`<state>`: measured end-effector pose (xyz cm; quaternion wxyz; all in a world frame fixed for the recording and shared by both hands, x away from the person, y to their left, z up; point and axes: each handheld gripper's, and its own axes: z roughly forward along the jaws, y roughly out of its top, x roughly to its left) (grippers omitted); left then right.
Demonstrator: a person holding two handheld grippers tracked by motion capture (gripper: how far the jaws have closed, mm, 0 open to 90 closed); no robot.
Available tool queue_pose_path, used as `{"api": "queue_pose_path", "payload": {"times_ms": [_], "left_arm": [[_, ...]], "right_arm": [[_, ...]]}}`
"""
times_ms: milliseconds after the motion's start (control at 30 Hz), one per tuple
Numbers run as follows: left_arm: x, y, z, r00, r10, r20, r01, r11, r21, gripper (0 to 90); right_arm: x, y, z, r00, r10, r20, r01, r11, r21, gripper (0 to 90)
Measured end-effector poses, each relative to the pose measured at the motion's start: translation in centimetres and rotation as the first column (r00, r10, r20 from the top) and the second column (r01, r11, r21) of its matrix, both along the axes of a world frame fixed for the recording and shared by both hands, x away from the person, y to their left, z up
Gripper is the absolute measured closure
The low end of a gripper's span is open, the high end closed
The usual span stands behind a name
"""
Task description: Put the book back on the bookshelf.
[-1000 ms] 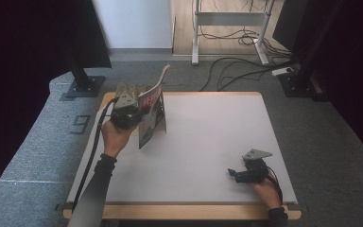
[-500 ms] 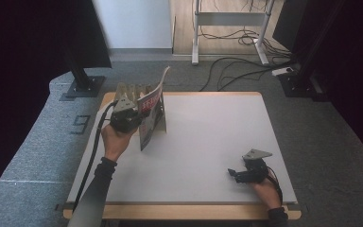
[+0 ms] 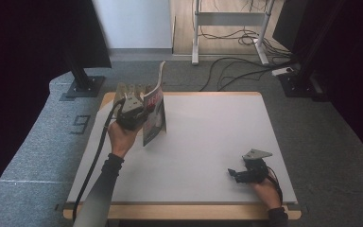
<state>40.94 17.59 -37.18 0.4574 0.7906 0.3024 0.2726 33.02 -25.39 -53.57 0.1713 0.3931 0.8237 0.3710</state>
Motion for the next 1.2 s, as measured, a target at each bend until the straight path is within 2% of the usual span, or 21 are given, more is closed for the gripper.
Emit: {"api": "queue_pose_path", "payload": {"times_ms": [67, 133, 267, 433, 500, 733, 900, 1067, 1200], "left_arm": [[-0.3, -0.4, -0.2, 0.9999, -0.012, 0.005, 0.012, 0.9998, 0.018, 85.7], [-0.5, -0.7, -0.3, 0.9998, -0.019, 0.003, 0.018, 0.9997, 0.018, 83.7], [-0.8, -1.1, -0.5, 0.9996, -0.029, 0.001, 0.029, 0.9994, 0.019, 71.7], [-0.9, -1.2, -0.9, 0.9978, -0.051, -0.042, 0.051, 0.9986, 0.015, 59.7], [-1.1, -1.1, -1.2, 0.9963, -0.06, -0.061, 0.061, 0.998, 0.016, 57.8], [-2.2, -0.2, -2.6, 0.9927, -0.075, -0.095, 0.077, 0.997, 0.012, 60.2], [-2.6, -0.5, -2.9, 0.9958, -0.066, -0.064, 0.069, 0.9969, 0.038, 70.8], [-2.0, -1.0, -2.8, 0.9981, -0.039, -0.048, 0.042, 0.9968, 0.067, 70.8], [-1.6, -1.2, -2.8, 0.9973, -0.053, -0.051, 0.056, 0.9964, 0.063, 69.0]], "right_arm": [[0.0, 0.0, 0.0, 1.0, -0.001, -0.002, 0.001, 1.0, 0.001, 12.6], [0.0, 0.0, 0.0, 1.0, -0.002, -0.002, 0.002, 1.0, 0.001, 12.6], [0.0, 0.0, 0.0, 1.0, -0.002, -0.002, 0.002, 1.0, 0.001, 12.6], [0.0, 0.0, 0.0, 1.0, -0.002, -0.001, 0.002, 1.0, 0.001, 12.6], [0.0, 0.0, 0.0, 1.0, -0.002, -0.002, 0.002, 1.0, 0.001, 12.7], [0.0, 0.0, 0.0, 1.0, -0.004, -0.001, 0.004, 1.0, 0.001, 12.6], [0.0, 0.0, 0.0, 1.0, -0.005, -0.001, 0.005, 1.0, 0.0, 12.6], [0.0, 0.0, 0.0, 1.0, -0.004, -0.001, 0.004, 1.0, 0.0, 12.6], [0.0, 0.0, 0.0, 1.0, -0.004, -0.001, 0.004, 1.0, 0.001, 12.6]]}}
